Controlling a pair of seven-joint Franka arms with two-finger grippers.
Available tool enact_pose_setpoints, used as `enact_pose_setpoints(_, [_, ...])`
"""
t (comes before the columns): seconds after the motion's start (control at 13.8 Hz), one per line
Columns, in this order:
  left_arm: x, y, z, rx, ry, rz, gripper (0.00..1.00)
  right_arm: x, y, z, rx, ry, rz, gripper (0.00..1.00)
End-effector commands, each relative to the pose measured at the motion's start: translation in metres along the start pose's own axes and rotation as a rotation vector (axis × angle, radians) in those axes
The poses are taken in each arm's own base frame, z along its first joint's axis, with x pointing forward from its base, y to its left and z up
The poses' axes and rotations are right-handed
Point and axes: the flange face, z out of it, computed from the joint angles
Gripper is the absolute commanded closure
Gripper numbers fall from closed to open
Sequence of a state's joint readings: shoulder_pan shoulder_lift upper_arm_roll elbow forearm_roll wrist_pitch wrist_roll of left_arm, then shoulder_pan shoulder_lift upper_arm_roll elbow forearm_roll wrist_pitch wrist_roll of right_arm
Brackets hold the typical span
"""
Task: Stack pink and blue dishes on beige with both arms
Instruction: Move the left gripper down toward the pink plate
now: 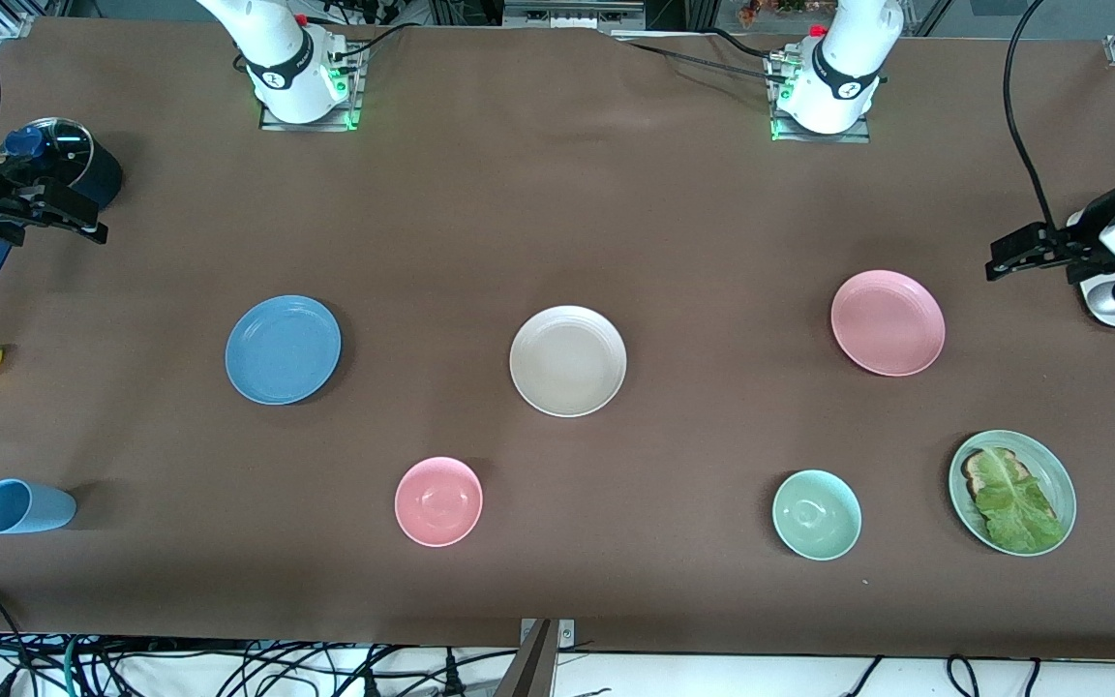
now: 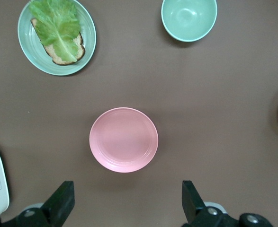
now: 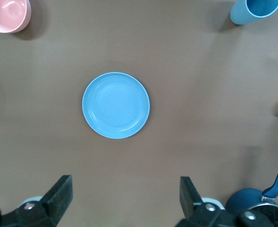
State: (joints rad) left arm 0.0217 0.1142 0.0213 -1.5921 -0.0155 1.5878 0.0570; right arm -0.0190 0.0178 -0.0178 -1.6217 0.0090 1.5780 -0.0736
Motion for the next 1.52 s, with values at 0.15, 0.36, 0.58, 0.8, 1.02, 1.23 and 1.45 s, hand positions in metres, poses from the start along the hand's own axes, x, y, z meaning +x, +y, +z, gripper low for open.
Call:
enact_pose_setpoints(0.15, [0.021, -0.012, 0.028, -0.007, -0.002, -0.021, 0.00, 0.002, -0.001, -0.005, 0.006, 0.001, -0.006, 0.00])
enact_pose_setpoints(0.36, [0.019, -0.030, 0.055, -0.026, -0.025, -0.058, 0.00, 0.002, -0.001, -0.005, 0.006, 0.001, -0.006, 0.00])
enact_pose_setpoints(0.58, [0.002, -0.039, 0.065, -0.029, -0.007, -0.072, 0.00, 0.002, 0.000, -0.004, 0.006, -0.001, -0.005, 0.00])
enact_pose_setpoints(0.8, [-0.027, -0.038, 0.087, -0.024, 0.067, -0.072, 0.00, 0.002, 0.000, -0.004, 0.006, -0.001, -0.005, 0.00])
enact_pose_setpoints(1.02, [-0.047, -0.057, 0.121, -0.073, 0.102, -0.077, 0.00, 0.002, 0.000, -0.004, 0.006, -0.001, -0.006, 0.00])
enact_pose_setpoints(1.23, [-0.058, -0.088, 0.155, -0.145, 0.117, -0.072, 0.00, 0.002, 0.000, -0.004, 0.006, -0.001, -0.006, 0.00])
enact_pose_setpoints(1.45, [-0.056, -0.112, 0.179, -0.187, 0.121, -0.035, 0.00, 0.002, 0.000, -0.004, 0.006, -0.001, -0.005, 0.00])
